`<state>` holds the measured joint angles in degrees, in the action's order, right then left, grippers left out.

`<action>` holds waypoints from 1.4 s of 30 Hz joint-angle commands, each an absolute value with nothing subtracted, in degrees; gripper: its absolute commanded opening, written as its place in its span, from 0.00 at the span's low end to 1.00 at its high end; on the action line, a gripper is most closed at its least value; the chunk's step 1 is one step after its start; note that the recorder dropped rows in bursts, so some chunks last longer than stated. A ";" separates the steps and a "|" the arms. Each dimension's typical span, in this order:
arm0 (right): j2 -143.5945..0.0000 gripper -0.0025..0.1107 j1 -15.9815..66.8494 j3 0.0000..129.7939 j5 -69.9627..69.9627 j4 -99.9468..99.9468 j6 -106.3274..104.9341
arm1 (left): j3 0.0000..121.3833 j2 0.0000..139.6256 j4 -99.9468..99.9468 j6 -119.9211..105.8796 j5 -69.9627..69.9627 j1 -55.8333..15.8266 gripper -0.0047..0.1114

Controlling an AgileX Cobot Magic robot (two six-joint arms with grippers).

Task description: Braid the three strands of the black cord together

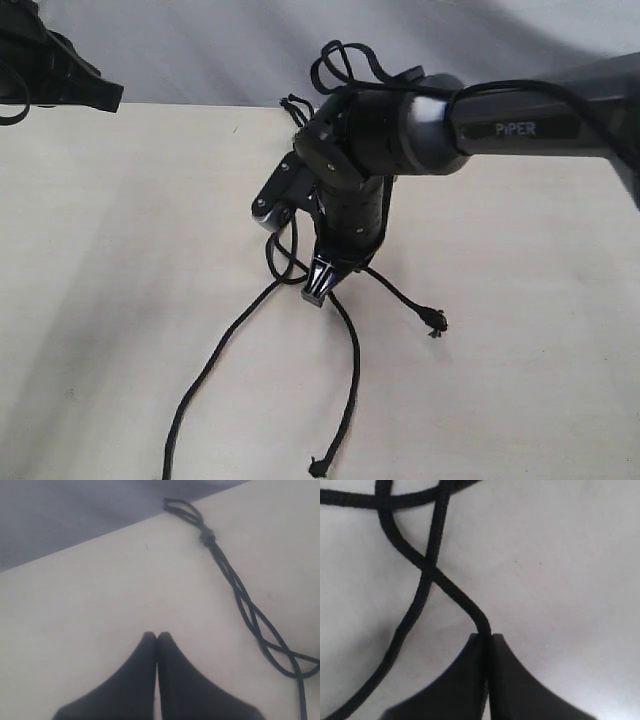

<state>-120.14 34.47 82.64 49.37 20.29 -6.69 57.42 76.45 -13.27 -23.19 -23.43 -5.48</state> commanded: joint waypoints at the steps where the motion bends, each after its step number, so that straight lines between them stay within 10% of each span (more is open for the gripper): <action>1: -123.00 0.02 34.20 82.93 50.04 17.82 -5.95 | 57.04 76.04 -13.96 -23.04 -23.36 -5.30 0.04; 13: -123.11 0.02 35.18 82.93 56.00 -16.96 -33.83 | 57.04 76.04 -13.96 -23.04 -23.18 -5.30 0.04; 32: -115.07 0.02 28.78 83.16 53.06 -6.79 -26.64 | 57.04 76.04 -13.96 -23.04 -23.30 -5.30 0.04; 36: -115.07 0.19 28.78 83.16 52.89 -1.44 -21.88 | 57.04 76.04 -13.96 -23.04 -23.30 -5.30 0.04; 42: -114.79 0.72 28.78 83.16 52.79 0.67 -22.07 | 57.04 76.04 -14.08 -23.04 -23.32 -5.30 0.04</action>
<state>-115.51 29.07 83.14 53.04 0.00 -22.25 57.42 76.45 -13.36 -23.19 -23.43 -5.48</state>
